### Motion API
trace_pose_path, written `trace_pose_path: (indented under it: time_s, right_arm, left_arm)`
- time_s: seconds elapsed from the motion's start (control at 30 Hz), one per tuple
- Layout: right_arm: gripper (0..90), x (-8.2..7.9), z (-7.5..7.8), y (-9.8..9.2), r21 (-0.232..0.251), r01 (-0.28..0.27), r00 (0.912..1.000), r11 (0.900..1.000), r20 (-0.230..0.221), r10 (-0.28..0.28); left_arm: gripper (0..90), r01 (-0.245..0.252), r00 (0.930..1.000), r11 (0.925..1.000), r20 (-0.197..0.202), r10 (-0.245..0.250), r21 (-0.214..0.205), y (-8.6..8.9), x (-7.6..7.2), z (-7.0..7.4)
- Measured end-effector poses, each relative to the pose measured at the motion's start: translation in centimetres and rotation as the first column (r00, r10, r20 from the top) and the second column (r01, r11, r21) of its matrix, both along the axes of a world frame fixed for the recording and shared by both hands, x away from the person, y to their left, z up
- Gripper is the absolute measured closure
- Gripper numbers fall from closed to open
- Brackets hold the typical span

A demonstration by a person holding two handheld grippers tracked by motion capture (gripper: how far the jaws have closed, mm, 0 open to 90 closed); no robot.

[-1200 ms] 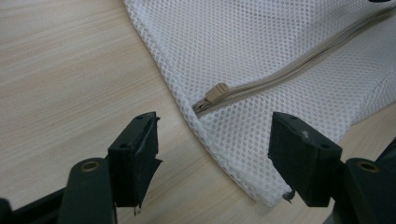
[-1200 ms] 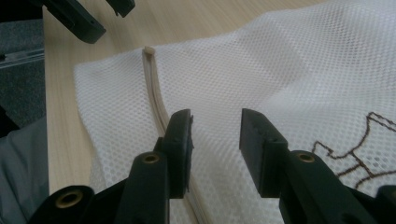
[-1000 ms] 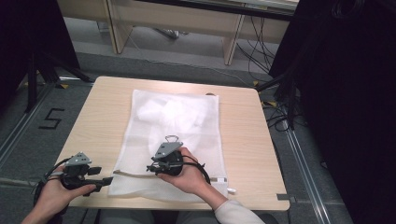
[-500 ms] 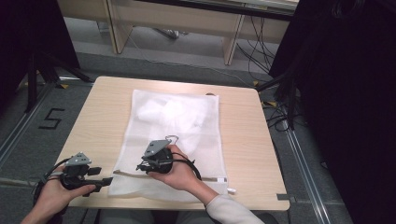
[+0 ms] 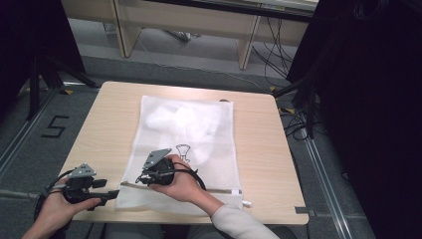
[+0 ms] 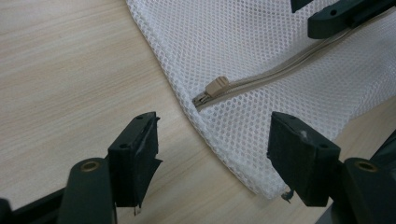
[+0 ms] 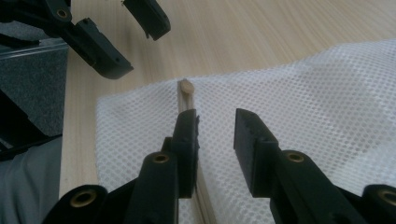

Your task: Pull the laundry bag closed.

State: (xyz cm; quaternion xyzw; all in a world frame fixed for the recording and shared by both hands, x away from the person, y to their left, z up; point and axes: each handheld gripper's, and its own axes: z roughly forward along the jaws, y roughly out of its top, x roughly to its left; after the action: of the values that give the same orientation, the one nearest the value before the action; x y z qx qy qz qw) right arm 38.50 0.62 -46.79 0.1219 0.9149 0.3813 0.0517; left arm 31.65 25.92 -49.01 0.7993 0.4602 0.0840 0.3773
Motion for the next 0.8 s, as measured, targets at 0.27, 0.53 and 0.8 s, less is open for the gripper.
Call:
trace_pose_path:
  time_s: [0.27, 0.53, 0.8]
  right_arm:
    - [71.0, 0.2, -0.5, 1.6, -0.020, -0.030, 0.9994, 0.9994, -0.017, 0.029]
    - [71.3, 0.7, -1.0, 3.1, -0.030, -0.035, 0.9983, 0.9989, -0.048, 0.033]
    - [70.8, 0.9, -1.9, 4.6, -0.031, -0.035, 0.9961, 0.9989, -0.082, 0.033]
  left_arm:
    - [33.2, 0.001, 1.0000, 1.0000, 0.002, -0.001, -0.008, 0.0, 0.0, -0.1]
    - [33.3, -0.002, 1.0000, 1.0000, -0.005, 0.002, -0.006, 0.0, 0.0, -0.1]
    - [33.3, 0.003, 1.0000, 1.0000, -0.008, -0.003, -0.003, 0.0, 0.0, -0.1]
